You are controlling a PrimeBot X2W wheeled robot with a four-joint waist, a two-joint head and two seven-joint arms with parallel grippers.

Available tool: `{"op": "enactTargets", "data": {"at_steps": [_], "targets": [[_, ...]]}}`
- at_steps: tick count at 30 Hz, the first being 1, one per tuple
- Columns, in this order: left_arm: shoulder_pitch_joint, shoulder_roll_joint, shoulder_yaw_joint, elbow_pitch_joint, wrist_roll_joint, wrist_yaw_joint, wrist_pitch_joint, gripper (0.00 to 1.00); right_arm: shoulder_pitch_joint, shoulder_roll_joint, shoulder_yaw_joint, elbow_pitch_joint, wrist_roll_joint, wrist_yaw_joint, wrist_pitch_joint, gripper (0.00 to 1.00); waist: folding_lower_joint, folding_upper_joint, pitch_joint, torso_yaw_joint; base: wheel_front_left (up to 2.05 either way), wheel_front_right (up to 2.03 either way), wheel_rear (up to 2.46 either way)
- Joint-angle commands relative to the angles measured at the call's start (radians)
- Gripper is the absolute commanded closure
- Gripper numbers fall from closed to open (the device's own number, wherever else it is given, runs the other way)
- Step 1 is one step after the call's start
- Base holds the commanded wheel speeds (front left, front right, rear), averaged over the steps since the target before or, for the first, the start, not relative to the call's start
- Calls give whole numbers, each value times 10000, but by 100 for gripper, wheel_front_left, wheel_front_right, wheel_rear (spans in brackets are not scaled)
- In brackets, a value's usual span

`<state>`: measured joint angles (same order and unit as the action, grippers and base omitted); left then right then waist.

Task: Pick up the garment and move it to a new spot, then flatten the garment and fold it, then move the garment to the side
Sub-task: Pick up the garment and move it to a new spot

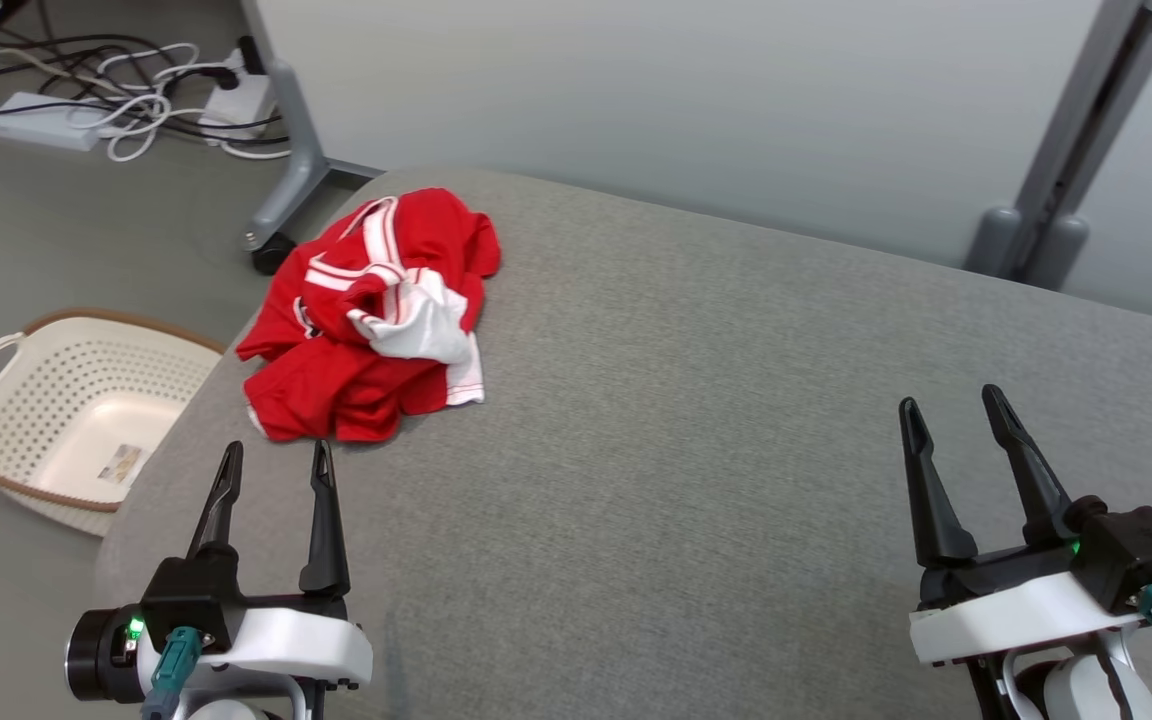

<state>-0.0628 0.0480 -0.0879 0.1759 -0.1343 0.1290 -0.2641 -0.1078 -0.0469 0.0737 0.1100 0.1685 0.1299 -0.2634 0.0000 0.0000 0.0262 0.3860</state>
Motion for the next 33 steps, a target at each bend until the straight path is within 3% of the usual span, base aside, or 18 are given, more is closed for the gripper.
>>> {"op": "enactTargets", "data": {"at_steps": [1, 8, 17, 22, 27, 33], "targets": [[105, 40, 60, -8, -82, 19, -5, 0, 13, -66, 64, 20, 40, 15, -21, 0, 0, 0, -28, 360, 0, 0, 0], [166, 39, 230, -105, -70, -111, -5, 0, 60, -69, 271, 56, 196, 15, -21, 0, 0, 0, -88, 604, 0, 0, 0], [146, 41, 423, -250, -218, -231, -5, 0, 16, -64, 414, 56, 282, 15, -19, 0, 0, 0, -46, 386, 0, 0, 0], [-412, 103, 533, 29, -615, -714, -5, 0, -154, -66, 471, 0, 278, 15, -21, 0, 0, 0, 179, 105, 0, 0, 0], [-1707, 590, 632, 561, -885, -1130, 843, 0, -365, -66, 467, -6, 149, 15, -19, 0, 0, 0, 566, -264, 0, 0, 0], [-3614, 1392, 1185, 1313, -1852, -1691, 2750, 0, -775, -67, 439, -99, 126, 15, -21, 0, 0, 0, 1182, -939, 0, 0, 0]]}}
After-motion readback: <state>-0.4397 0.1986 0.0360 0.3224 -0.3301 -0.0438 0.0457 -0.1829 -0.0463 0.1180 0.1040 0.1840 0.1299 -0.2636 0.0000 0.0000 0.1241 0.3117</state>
